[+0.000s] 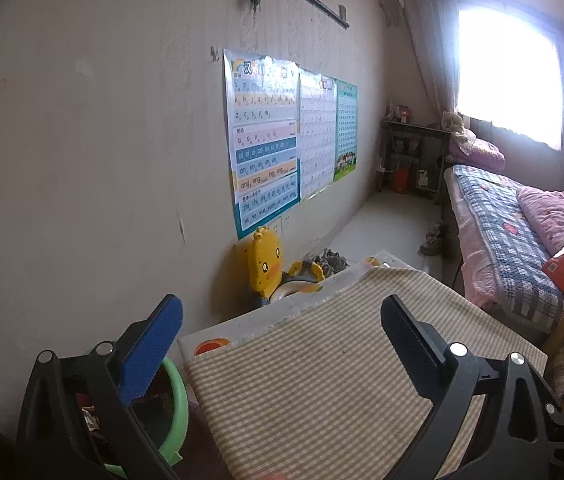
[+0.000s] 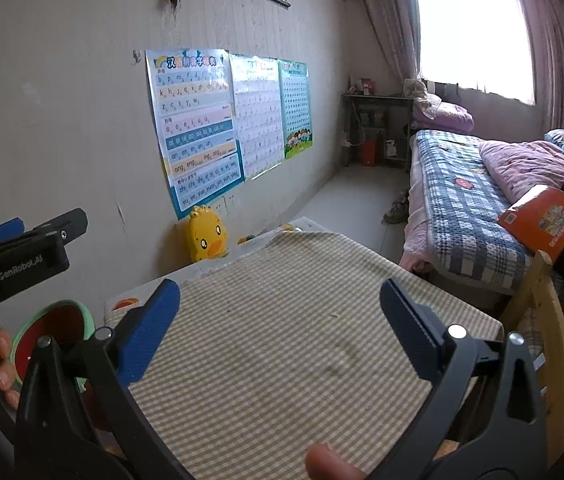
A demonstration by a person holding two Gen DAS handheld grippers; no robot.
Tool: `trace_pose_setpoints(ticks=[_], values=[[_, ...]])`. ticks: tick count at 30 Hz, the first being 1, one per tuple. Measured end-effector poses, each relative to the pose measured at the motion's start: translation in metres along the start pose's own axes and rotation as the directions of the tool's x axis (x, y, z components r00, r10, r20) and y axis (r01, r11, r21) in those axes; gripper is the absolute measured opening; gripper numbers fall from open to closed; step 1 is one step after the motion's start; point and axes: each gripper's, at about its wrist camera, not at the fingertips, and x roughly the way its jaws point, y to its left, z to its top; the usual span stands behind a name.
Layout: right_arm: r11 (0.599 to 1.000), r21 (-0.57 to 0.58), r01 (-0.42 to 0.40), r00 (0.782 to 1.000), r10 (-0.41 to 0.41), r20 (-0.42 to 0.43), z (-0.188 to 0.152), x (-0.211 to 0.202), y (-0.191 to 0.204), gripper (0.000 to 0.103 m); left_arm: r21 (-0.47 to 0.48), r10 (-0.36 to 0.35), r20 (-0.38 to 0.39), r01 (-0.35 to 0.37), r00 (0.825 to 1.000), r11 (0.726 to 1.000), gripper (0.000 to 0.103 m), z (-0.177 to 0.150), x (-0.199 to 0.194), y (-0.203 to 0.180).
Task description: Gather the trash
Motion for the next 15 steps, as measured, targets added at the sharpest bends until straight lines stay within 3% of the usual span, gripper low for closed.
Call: trace_pose_setpoints(ticks=[15], values=[[1.000,-0.005,-0.004,1.000,0.004,-0.022,-0.0025,0.0026,0.0021,0.098,0.012,0.013,-0.012,-0.013,1.000,1.000,0.095,-0.0012,0.0024,0.0012]])
